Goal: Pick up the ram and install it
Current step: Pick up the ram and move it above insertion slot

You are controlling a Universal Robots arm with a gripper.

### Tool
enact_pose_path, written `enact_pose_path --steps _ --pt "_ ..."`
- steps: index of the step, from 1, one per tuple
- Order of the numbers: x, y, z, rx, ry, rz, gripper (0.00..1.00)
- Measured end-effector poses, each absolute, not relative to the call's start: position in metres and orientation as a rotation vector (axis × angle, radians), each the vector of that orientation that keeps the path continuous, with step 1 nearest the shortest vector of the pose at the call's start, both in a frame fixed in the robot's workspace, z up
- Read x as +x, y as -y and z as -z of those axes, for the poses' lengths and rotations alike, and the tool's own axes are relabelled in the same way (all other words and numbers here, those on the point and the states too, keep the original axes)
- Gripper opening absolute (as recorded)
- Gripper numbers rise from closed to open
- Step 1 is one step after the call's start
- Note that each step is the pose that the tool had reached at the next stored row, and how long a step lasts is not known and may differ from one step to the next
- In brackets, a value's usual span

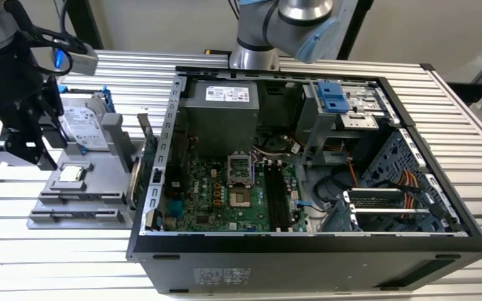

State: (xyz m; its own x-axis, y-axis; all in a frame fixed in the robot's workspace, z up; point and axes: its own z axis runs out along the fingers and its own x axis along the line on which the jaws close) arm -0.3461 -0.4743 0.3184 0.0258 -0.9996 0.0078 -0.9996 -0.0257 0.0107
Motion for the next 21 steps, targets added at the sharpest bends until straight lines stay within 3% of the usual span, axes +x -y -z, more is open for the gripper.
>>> enact_pose_path --steps 21 --pt "-0.346 0.480 -0.304 2.240 2.183 0.001 1.00"
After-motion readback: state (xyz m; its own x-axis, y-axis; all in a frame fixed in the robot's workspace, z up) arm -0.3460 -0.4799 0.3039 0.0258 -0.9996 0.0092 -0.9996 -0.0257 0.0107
